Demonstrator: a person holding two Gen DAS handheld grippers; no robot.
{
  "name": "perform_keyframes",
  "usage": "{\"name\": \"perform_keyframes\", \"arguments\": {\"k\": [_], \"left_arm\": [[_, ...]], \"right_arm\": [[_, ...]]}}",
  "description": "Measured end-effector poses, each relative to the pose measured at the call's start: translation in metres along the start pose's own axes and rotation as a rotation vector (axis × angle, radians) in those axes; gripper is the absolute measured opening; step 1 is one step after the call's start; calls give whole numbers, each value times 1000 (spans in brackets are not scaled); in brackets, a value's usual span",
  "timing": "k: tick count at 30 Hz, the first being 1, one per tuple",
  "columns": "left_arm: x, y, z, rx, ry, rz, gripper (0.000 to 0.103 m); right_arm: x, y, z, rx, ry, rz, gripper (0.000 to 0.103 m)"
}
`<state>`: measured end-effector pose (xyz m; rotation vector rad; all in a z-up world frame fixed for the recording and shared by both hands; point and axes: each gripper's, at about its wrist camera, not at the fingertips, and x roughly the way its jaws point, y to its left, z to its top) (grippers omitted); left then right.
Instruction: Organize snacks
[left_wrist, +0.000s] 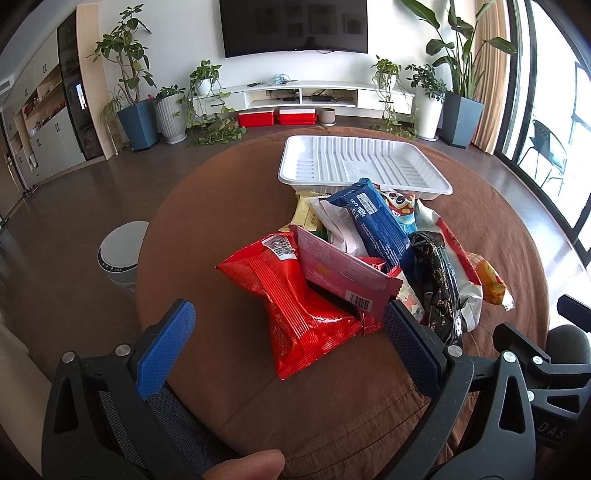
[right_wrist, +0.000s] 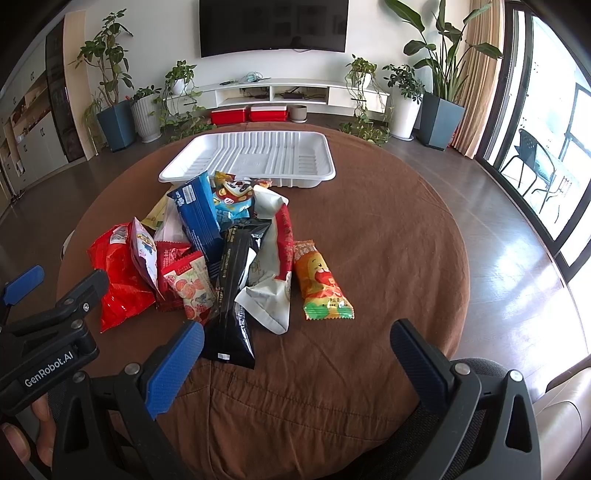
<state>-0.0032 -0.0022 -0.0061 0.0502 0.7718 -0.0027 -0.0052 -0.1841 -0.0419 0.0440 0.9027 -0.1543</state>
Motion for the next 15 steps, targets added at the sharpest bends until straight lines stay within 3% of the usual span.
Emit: {"name": "perform_keyframes", "arguments": {"k": [6,9,12,15], "left_arm": [[3,2,-8,-28,-13,-56,103],[2,9,-13,-5,-48,-211,103],[-1,17,-22,12,-61,-250,103],[7,25,-30,5,57,-268,103]], "right_arm": [[0,0,0,3,-3,6,103],[-3,-3,-3,18,-30,33,103],[-6,-14,-4,73,-75,111,103],[-3,-31,4,156,-73,216,103]]}}
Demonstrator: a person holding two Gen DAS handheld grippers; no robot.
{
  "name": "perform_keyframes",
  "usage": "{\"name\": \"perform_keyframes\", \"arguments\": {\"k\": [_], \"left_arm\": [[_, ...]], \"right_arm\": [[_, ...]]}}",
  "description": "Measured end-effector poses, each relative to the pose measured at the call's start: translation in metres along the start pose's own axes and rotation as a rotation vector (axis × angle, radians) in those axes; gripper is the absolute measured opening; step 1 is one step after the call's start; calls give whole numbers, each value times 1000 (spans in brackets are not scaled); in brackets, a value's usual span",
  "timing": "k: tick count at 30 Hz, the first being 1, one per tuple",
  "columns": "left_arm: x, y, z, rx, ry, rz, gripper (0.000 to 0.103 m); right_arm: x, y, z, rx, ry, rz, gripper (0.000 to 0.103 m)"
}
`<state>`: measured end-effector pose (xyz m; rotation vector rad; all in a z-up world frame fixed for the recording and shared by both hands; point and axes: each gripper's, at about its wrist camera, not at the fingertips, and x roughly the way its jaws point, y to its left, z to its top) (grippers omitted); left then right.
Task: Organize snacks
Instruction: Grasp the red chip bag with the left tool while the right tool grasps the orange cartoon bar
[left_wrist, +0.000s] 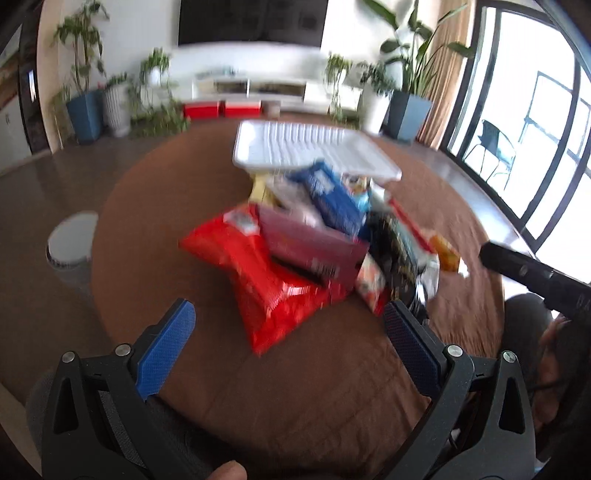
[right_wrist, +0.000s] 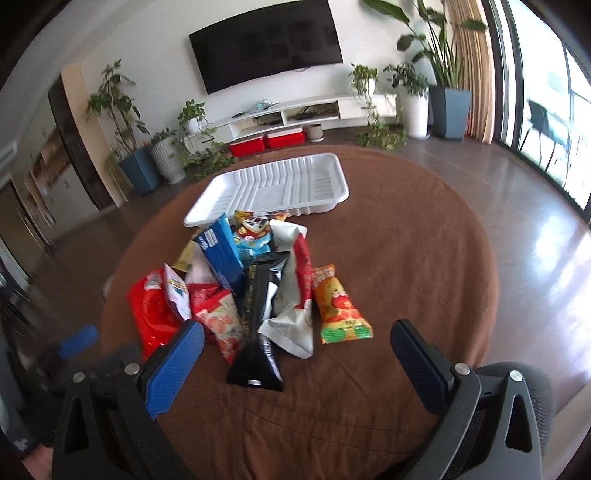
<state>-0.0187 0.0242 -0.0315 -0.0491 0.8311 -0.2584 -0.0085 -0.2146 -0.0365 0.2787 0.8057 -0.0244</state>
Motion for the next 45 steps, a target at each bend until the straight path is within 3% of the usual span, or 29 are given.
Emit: {"name": "perform_keyframes", "arguments": {"k": [3,5,8,16,20,23,26,28,30,33,38,40,45], "left_arm": [[-5,17,1,-89,-39,8,103],[5,26,8,-117,5,80,103],[17,36,18,-154,35,104,103],[42,30,35,-146,101,112,103],[59,31,40,-146,131,102,101],[72,31,45,-140,146,103,93],[77,36,47,-142,163,92,79],[82,40,48,-144,174,83,66],[82,44,47,-146,182,69,60],[88,48,47,-140,205,70,60],[94,49,49,-132,205,63,59],[93,51,48,-136,200,39,48],[91,53,48,-137,191,21,35]], "right_arm": [[6,-6,-2,-11,36,47,103],[7,-5,-2,-52,51,70,102],[9,-6,-1,-74,77,70,99],[21,-24,-3,-1,187,112,91],[20,-29,1,12,187,107,91],[21,-34,8,13,189,79,91],[23,-39,17,16,186,76,90],[24,-40,24,-9,181,57,85],[27,-39,31,-35,187,41,76],[35,-37,37,-72,211,28,64],[44,-38,39,-67,240,36,64],[47,-37,37,-71,252,35,64],[48,-39,39,-72,260,31,64]]}}
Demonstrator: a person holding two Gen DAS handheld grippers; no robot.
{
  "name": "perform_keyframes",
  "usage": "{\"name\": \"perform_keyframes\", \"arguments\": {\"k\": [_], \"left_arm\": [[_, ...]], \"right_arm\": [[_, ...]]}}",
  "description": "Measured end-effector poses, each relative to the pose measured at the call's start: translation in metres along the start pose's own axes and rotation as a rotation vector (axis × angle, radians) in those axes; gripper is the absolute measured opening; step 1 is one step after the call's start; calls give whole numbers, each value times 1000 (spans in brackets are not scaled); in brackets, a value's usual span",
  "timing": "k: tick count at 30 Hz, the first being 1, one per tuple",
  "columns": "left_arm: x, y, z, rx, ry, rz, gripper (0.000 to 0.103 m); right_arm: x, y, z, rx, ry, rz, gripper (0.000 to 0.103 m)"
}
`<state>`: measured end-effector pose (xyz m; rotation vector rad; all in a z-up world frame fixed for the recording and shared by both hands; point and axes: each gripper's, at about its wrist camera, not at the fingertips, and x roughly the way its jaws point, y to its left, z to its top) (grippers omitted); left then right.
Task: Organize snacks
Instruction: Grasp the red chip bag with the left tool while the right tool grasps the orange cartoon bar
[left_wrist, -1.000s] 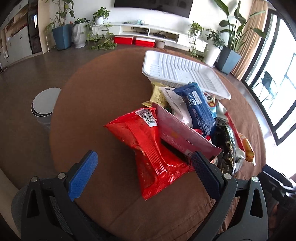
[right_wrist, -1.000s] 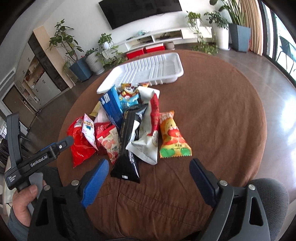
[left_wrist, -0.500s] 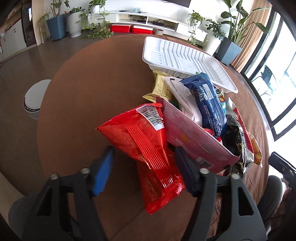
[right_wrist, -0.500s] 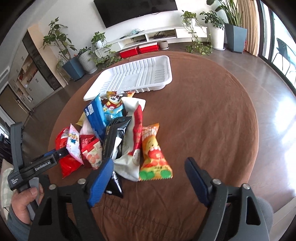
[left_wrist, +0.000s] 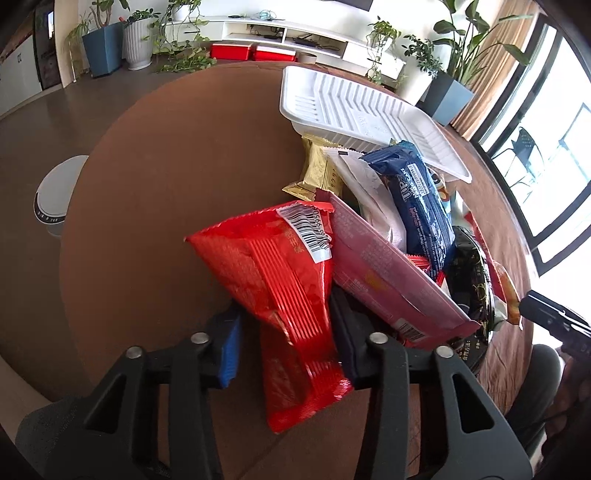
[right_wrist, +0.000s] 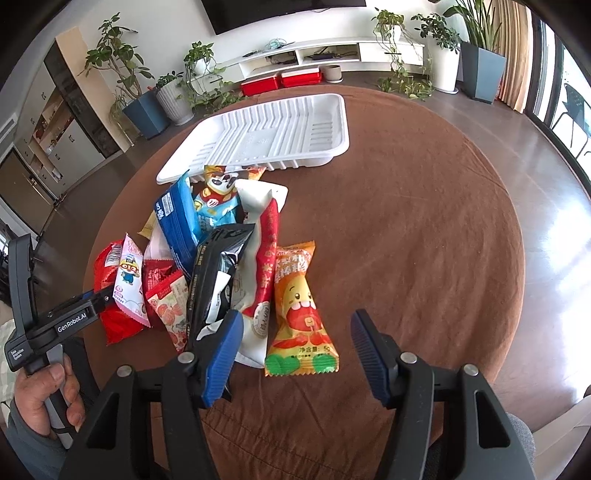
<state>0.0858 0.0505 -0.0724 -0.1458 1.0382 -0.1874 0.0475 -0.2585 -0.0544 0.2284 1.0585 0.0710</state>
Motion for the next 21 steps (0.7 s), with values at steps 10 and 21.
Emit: {"name": "perform_keyframes", "arguments": {"k": [10,21], "left_arm": [[-8,7,-9,-7,2,-51,28],[-13,4,-16,23,23,-82,26]], "right_arm": [[2,0,4,-43,5,-22,65],[26,5,20,-134,88,-55,50]]}}
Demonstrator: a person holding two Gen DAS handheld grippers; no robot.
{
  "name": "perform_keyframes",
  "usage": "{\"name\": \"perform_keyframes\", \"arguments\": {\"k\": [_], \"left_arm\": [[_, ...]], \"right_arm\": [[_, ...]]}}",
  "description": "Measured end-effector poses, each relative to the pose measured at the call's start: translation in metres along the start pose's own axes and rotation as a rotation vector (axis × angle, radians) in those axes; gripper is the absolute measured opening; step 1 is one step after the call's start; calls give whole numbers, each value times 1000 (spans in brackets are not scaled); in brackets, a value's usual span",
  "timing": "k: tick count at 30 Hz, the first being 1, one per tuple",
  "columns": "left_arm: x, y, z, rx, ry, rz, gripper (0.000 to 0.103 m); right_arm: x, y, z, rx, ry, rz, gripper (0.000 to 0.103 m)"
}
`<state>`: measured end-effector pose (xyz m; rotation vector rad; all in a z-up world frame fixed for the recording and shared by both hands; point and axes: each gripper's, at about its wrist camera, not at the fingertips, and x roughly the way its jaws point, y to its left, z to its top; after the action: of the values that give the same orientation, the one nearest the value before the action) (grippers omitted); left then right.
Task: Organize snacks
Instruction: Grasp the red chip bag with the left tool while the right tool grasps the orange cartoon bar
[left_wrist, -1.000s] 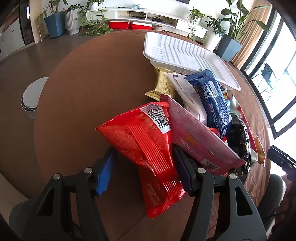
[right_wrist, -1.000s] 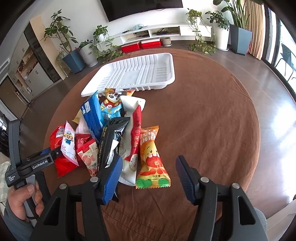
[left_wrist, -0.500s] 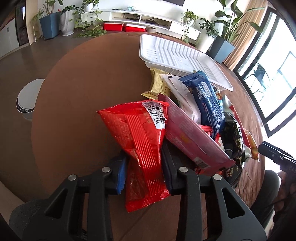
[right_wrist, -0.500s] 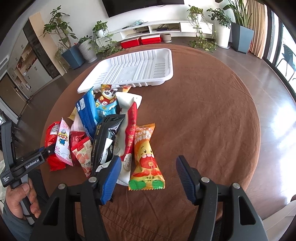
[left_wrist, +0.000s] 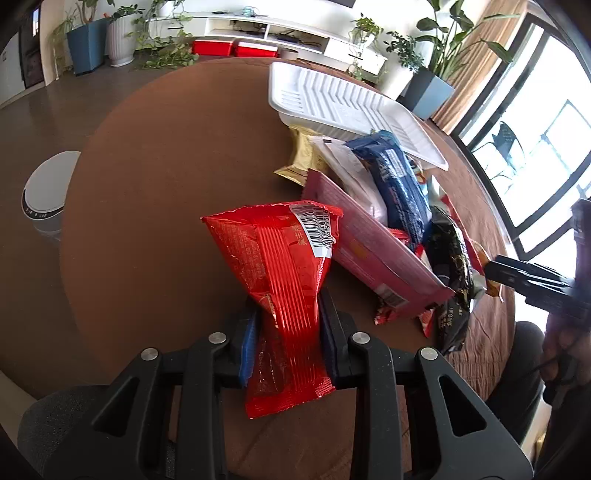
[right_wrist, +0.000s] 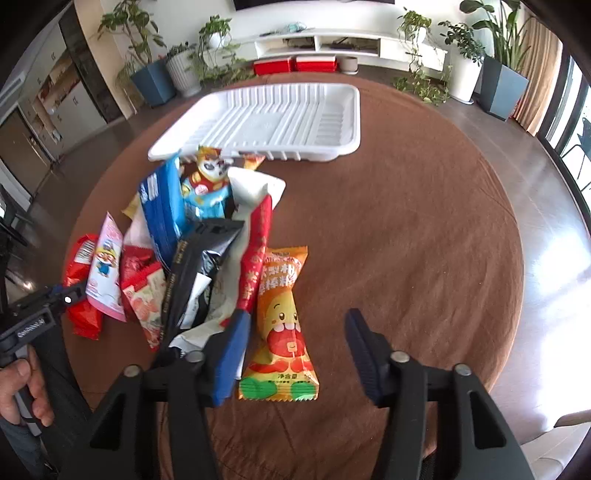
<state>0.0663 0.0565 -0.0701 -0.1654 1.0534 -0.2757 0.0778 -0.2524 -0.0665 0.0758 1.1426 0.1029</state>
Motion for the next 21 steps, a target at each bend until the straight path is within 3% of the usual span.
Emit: {"name": "perform_keyframes", "arguments": {"k": [5,9,12,17,21], "left_arm": [[0,-4,-2,23,10,-13,26],[-1,-3,-3,24,17,-27,26],[-1,-4,-4,31,22,-35,26],[-1,-2,-4,30,24,-45,26],[-2,0,-5,26,28,-57,25]], "right_arm": [[16,-1,6,-16,53,21,44],[26,0,8,-28,82,35,30],[31,1,8,-35,91,48,27],[30,-2,7,-18,71,67,16],[22,-6,3,9,37,75,15]]}}
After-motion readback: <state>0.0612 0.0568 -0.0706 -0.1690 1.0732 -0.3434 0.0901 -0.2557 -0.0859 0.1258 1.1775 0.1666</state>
